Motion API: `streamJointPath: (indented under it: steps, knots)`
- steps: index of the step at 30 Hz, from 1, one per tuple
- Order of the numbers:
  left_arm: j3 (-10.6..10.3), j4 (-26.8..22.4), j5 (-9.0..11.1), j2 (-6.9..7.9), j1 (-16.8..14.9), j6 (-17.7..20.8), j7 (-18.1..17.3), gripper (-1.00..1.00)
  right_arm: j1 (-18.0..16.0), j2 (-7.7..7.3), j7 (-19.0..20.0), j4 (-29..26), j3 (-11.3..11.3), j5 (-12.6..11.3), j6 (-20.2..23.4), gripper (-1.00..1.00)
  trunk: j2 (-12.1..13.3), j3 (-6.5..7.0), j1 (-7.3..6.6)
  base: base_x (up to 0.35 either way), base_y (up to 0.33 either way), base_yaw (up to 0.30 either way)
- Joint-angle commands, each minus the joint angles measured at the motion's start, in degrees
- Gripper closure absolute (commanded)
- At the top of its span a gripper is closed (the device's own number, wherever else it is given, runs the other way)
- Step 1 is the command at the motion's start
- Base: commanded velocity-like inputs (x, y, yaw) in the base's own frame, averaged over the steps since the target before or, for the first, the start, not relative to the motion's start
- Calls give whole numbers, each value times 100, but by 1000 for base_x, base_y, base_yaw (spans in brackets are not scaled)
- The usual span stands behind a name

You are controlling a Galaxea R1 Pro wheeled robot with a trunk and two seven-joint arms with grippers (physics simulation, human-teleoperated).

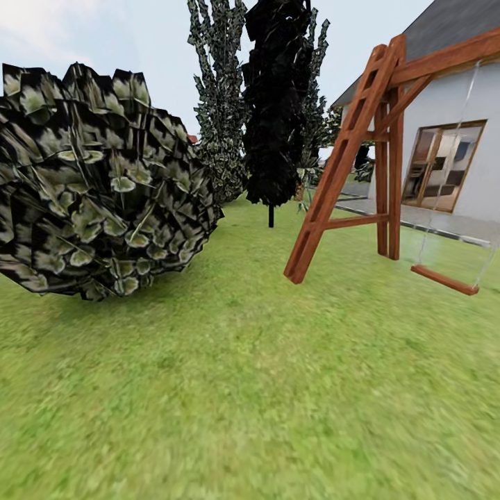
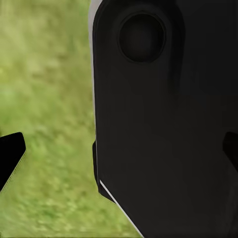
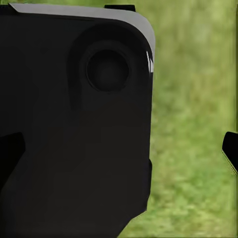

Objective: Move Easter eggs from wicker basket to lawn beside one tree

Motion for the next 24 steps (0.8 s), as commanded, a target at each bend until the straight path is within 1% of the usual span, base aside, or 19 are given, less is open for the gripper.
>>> streamJointPath:
  steps: [1, 24]
  knots:
    - [4, -12, -1, 1, 4, -1, -3, -100, -3, -1, 9, 4, -1, -2, 2, -100, -2, -4, 4, 346, 0, 0]
    - [3, -12, -1, 1, 4, -1, -3, -100, -3, -1, 9, 4, -9, -2, 1, -100, -2, -4, 4, 346, 0, 0]
